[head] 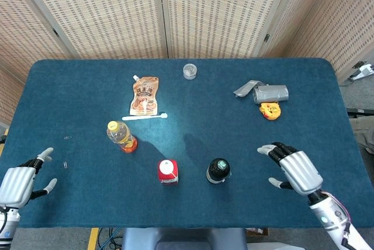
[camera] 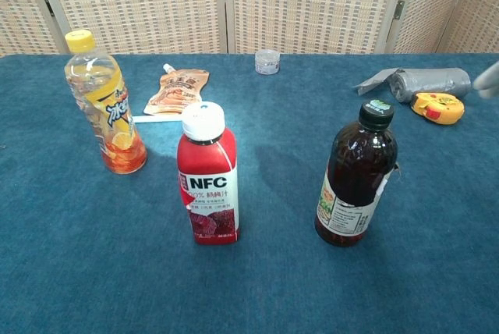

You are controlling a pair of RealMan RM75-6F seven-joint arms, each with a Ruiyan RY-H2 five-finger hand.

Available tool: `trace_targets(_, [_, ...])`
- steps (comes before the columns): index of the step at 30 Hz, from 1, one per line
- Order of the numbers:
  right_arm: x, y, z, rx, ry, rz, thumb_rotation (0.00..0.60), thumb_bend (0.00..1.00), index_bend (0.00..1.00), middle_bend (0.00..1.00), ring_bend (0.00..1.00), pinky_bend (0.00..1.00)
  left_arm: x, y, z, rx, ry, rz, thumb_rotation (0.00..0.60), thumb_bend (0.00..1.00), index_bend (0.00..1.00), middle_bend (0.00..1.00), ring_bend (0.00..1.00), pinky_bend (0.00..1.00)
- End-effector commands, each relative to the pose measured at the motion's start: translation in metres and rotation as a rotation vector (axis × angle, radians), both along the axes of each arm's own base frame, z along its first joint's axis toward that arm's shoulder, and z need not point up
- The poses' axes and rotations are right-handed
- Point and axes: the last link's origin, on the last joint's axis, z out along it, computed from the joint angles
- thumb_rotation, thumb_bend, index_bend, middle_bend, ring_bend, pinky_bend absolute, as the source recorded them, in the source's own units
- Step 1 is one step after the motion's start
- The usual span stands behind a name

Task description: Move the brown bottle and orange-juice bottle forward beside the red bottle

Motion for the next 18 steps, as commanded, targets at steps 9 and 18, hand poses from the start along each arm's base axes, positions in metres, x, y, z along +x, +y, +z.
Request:
trace_targets(9, [-0.022, 0.044, 0.021, -0.083, -0.041, -0.056, 0.600, 0.03, 0.33, 0.32, 0.21, 0.44, 0.010, 0.032, -0.014, -0.017, -0.129, -0.004, 0.600, 0.24, 0.23, 0.32, 0.40, 0.56])
trace_targets(18, [-0.028, 0.050, 0.029, -0.097, -0.075, -0.057, 0.600, 0.04, 0.33, 0.33, 0.21, 0.44, 0.024, 0.064, -0.028, -0.058, -0.245, 0.011, 0.600, 0.19, 0.16, 0.25, 0.30, 0.47])
